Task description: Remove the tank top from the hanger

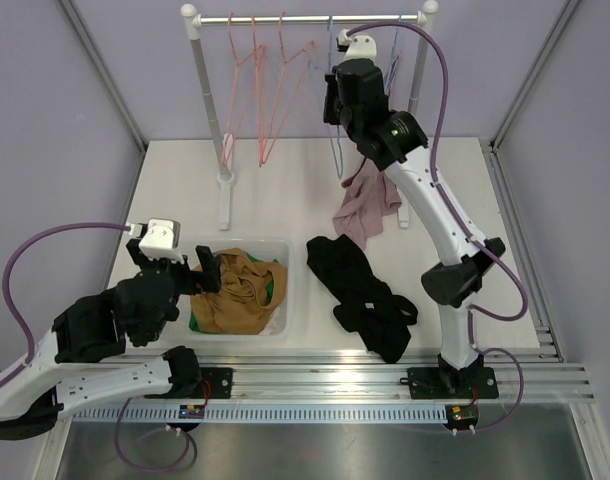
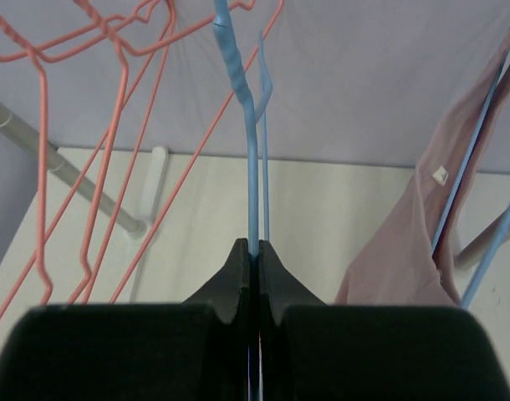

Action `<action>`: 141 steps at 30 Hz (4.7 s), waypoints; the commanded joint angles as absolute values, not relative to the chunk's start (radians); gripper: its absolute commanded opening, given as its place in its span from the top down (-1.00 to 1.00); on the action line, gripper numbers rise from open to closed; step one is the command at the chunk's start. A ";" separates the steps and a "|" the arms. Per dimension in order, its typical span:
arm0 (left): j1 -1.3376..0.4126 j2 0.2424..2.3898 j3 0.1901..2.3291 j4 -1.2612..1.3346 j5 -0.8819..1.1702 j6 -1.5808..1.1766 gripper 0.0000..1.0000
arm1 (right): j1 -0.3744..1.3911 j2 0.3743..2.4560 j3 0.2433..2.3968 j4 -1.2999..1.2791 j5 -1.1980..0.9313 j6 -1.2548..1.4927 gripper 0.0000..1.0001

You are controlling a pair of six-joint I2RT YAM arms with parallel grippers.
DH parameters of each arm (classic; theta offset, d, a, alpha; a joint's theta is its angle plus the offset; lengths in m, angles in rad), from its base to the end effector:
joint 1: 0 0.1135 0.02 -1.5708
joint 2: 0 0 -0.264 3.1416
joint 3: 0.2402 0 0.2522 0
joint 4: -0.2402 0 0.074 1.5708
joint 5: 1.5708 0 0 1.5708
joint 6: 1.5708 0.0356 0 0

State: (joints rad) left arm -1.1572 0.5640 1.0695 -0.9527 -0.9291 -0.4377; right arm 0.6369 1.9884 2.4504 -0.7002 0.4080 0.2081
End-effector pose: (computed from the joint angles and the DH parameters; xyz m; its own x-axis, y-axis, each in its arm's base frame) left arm 0.0535 -0.0509 0.3845 -0.2667 -0.0236 -0.9635 0.1598 0.9848 -0.0684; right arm 0.3487 0.2404 0.4925 -0.2343 0.0625 -0.9701 -0.1916 0.9754 0.1092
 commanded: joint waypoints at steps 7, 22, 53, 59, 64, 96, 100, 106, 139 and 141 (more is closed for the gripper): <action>-1.154 0.563 1.061 -0.942 -0.939 -0.445 -0.98 | 0.644 2.096 2.655 -0.643 0.526 0.054 1.00; -1.154 0.572 1.063 -0.950 -0.937 -0.449 -0.98 | 0.644 2.140 2.698 -0.540 0.465 0.006 1.00; -1.147 0.568 1.048 -0.927 -0.905 -0.436 -0.98 | 0.706 2.263 2.715 -0.497 0.465 0.011 0.68; -1.146 0.574 1.045 -0.891 -0.882 -0.420 -0.98 | 0.706 2.145 2.605 -0.497 0.468 0.014 -0.48; -1.141 0.581 1.049 -0.848 -0.850 -0.420 -0.98 | 0.710 2.007 2.557 -0.515 0.453 0.006 -0.54; -1.187 1.639 1.204 -0.230 -0.284 -0.517 -0.98 | 0.723 0.594 1.298 -0.821 0.293 0.265 -0.99; -1.189 1.811 1.247 -0.245 -0.229 -0.548 -0.98 | 0.723 0.552 1.232 -0.795 0.232 0.296 -0.99; -1.187 1.952 1.264 -0.229 -0.193 -0.580 -0.93 | 0.723 0.512 1.158 -0.752 0.232 0.336 -0.99; -1.054 0.937 1.241 -0.696 -0.710 -0.499 1.00 | 0.721 0.477 1.215 -0.781 0.313 0.307 -0.99; -1.017 0.873 1.238 -0.738 -0.747 -0.508 1.00 | 0.722 0.489 1.209 -0.770 0.301 0.308 -0.99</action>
